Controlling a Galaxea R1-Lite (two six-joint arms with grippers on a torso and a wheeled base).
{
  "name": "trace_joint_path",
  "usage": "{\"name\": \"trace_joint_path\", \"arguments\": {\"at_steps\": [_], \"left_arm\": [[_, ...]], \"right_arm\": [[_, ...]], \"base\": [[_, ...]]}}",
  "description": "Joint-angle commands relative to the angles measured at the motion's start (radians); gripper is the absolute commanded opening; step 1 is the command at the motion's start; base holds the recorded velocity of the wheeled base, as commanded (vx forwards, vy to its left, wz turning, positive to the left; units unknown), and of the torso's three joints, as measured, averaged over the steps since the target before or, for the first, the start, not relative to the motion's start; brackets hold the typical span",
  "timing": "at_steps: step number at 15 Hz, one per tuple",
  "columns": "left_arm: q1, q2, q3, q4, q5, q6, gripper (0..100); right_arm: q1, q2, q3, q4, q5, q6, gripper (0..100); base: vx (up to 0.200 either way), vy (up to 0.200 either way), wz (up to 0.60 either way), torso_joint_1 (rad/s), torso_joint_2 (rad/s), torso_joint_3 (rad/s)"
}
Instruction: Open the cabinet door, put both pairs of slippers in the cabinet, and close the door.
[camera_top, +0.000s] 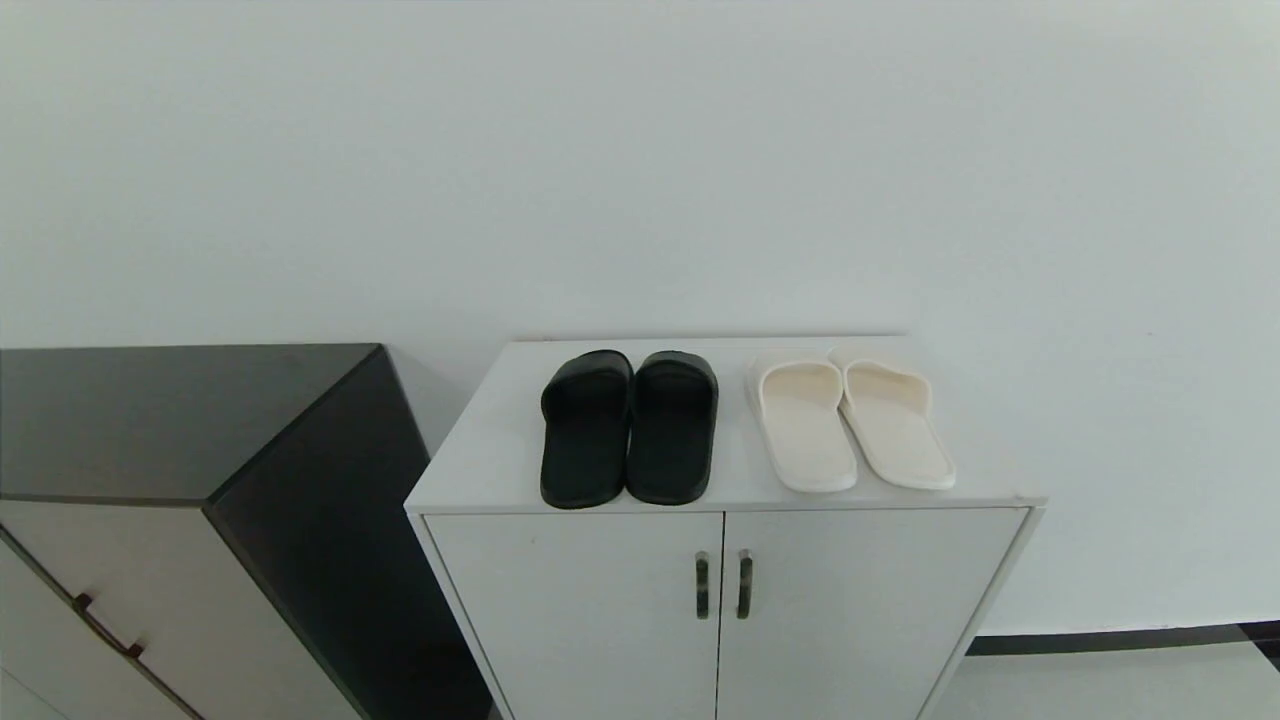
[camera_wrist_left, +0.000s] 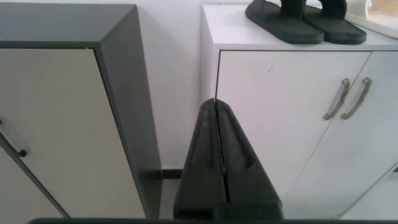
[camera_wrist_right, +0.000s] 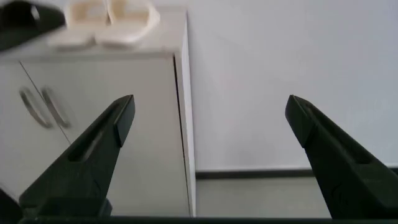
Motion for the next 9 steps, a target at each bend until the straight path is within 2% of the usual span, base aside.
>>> {"name": "trace_joint_path", "arguments": {"at_steps": [1, 2, 3, 4, 5, 7, 8, 9], "left_arm": [[0.0, 0.0, 0.0, 0.0, -0.001, 0.0, 0], [0.0, 0.0, 0.0, 0.0, -0.001, 0.0, 0], [0.0, 0.0, 0.0, 0.0, -0.001, 0.0, 0], [0.0, 0.0, 0.0, 0.0, -0.001, 0.0, 0], [0.0, 0.0, 0.0, 0.0, 0.002, 0.006, 0], [0.0, 0.0, 0.0, 0.0, 0.003, 0.015, 0], [0.0, 0.0, 0.0, 0.0, 0.003, 0.014, 0], [0.0, 0.0, 0.0, 0.0, 0.0, 0.015, 0]], "right_arm": [[0.025, 0.2, -0.295, 0.057, 0.006, 0.08, 100], [0.034, 0.277, -0.312, 0.126, 0.113, 0.036, 100], [0.033, 0.323, -0.306, 0.132, 0.181, 0.014, 100], [0.034, 0.435, -0.302, 0.131, 0.271, 0.014, 100], [0.048, 0.554, -0.327, 0.104, 0.319, 0.013, 100], [0.151, 0.777, -0.376, -0.077, 0.313, 0.063, 100], [0.217, 0.846, -0.394, -0.159, 0.273, 0.114, 100], [0.33, 0.927, -0.424, -0.208, 0.173, 0.148, 100]], "base": [[0.0, 0.0, 0.0, 0.0, 0.0, 0.0], [0.0, 0.0, 0.0, 0.0, 0.0, 0.0], [0.0, 0.0, 0.0, 0.0, 0.0, 0.0], [0.0, 0.0, 0.0, 0.0, 0.0, 0.0], [0.0, 0.0, 0.0, 0.0, 0.0, 0.0], [0.0, 0.0, 0.0, 0.0, 0.0, 0.0], [0.0, 0.0, 0.0, 0.0, 0.0, 0.0], [0.0, 0.0, 0.0, 0.0, 0.0, 0.0]]}}
